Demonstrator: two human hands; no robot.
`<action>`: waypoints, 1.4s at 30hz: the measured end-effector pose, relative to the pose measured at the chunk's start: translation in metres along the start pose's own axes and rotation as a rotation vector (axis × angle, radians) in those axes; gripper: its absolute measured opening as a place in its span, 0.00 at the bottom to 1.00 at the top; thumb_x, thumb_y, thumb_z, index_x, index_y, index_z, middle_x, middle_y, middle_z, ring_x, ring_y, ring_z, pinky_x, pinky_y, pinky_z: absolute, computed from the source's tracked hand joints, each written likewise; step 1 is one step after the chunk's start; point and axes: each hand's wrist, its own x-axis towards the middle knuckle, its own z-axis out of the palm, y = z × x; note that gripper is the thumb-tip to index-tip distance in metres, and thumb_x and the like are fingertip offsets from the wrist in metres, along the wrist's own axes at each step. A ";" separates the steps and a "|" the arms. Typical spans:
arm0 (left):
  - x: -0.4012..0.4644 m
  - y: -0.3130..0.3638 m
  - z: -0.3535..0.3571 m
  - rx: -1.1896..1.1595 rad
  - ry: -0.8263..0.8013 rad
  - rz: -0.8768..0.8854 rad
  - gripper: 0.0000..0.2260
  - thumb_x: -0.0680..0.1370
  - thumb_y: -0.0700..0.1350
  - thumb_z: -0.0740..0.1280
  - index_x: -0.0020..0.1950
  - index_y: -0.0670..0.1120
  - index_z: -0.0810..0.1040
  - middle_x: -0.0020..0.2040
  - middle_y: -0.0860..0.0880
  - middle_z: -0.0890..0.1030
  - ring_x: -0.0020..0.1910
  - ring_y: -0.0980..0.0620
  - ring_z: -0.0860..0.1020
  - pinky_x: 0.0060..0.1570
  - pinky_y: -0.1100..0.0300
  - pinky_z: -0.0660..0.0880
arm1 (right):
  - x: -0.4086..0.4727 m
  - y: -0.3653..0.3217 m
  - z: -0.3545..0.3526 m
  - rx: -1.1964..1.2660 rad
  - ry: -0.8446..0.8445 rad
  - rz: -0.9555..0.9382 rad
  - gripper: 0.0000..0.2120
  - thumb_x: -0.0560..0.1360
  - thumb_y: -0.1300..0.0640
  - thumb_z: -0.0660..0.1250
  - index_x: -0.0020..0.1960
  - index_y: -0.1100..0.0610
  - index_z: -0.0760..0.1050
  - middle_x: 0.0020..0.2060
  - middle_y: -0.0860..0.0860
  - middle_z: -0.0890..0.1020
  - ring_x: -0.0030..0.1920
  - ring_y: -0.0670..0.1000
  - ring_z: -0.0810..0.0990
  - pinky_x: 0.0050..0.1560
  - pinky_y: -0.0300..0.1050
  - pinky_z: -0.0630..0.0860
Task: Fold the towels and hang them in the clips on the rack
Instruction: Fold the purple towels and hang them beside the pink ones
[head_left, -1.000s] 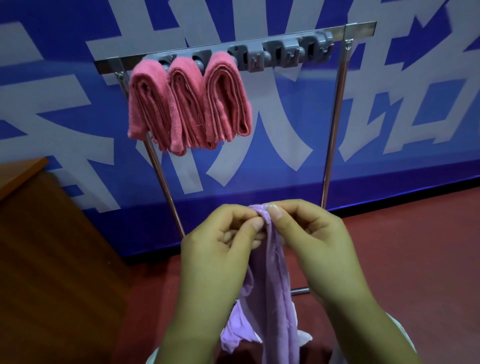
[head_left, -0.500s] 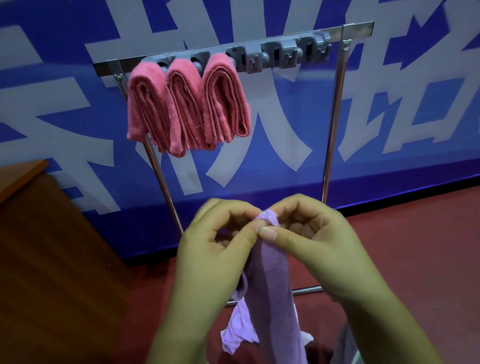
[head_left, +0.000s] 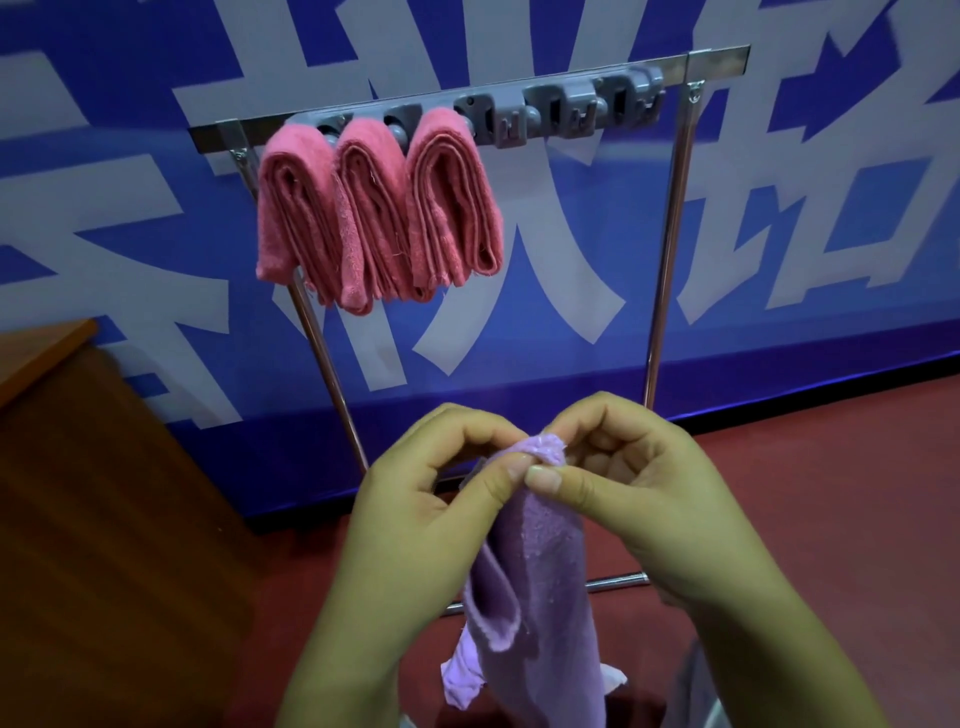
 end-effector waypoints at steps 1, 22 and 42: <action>0.000 0.000 0.000 0.019 0.014 0.022 0.04 0.69 0.51 0.68 0.42 0.54 0.80 0.42 0.51 0.82 0.46 0.50 0.81 0.48 0.55 0.77 | 0.000 0.000 0.000 0.000 -0.014 0.003 0.08 0.62 0.62 0.74 0.36 0.52 0.79 0.34 0.49 0.83 0.38 0.45 0.82 0.40 0.35 0.77; -0.005 -0.062 -0.037 0.262 -0.191 -0.262 0.05 0.71 0.49 0.68 0.45 0.51 0.80 0.41 0.46 0.81 0.39 0.51 0.78 0.43 0.54 0.75 | 0.008 -0.001 -0.028 -0.088 0.339 -0.060 0.09 0.63 0.50 0.72 0.42 0.52 0.83 0.38 0.50 0.85 0.41 0.46 0.82 0.46 0.43 0.78; 0.038 -0.003 -0.059 -0.481 0.189 0.030 0.10 0.61 0.54 0.74 0.37 0.51 0.84 0.30 0.56 0.81 0.30 0.62 0.77 0.33 0.70 0.73 | 0.032 -0.058 -0.070 -0.060 -0.221 -0.122 0.12 0.60 0.49 0.77 0.39 0.53 0.80 0.30 0.46 0.80 0.31 0.43 0.78 0.34 0.36 0.77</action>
